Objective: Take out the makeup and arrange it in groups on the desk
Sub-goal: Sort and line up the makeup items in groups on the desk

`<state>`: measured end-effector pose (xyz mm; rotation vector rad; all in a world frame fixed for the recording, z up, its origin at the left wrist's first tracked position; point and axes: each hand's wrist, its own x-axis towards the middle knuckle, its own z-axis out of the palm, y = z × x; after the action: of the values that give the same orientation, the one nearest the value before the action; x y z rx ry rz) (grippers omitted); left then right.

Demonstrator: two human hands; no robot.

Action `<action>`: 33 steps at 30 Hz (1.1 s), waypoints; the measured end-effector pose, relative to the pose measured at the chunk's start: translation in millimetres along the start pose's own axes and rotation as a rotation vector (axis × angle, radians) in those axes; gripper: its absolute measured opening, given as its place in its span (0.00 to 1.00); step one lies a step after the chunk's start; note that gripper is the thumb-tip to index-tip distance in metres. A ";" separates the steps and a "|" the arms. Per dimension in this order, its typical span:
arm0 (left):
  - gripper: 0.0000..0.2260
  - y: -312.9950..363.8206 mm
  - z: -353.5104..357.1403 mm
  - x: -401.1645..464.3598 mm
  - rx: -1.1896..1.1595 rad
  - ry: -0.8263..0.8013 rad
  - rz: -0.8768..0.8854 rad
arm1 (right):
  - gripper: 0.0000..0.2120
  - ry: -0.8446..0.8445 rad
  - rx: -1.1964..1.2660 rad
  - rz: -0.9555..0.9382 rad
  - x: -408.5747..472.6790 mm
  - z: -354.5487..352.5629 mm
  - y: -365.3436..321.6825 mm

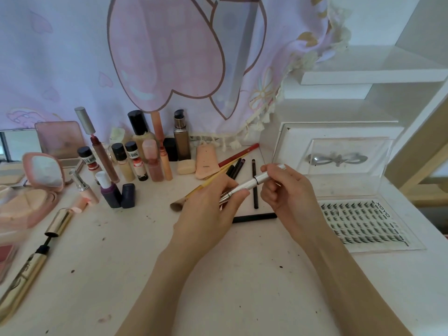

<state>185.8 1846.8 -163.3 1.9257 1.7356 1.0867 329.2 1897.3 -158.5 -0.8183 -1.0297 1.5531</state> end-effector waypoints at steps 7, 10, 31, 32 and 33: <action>0.08 1.0 2.2 0.4 -0.026 -0.133 -0.088 | 0.10 0.059 -0.142 0.026 0.5 0.5 2.6; 0.08 0.6 3.1 0.4 -0.003 -0.089 -0.073 | 0.08 0.066 -0.091 0.029 1.1 0.3 1.7; 0.09 -9.3 -5.0 5.2 0.096 0.036 -0.086 | 0.10 0.102 0.018 -0.052 -1.7 3.9 -1.5; 0.09 -9.5 -8.0 4.7 0.101 0.041 -0.083 | 0.10 0.105 -0.007 -0.067 -1.5 5.4 -0.1; 0.08 -9.6 -11.1 3.5 0.109 0.044 -0.083 | 0.10 0.109 -0.053 -0.082 -1.5 7.4 1.8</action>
<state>171.1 1849.4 -161.5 1.8869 1.9172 1.0316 322.2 1894.1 -157.3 -0.8770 -1.0155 1.4019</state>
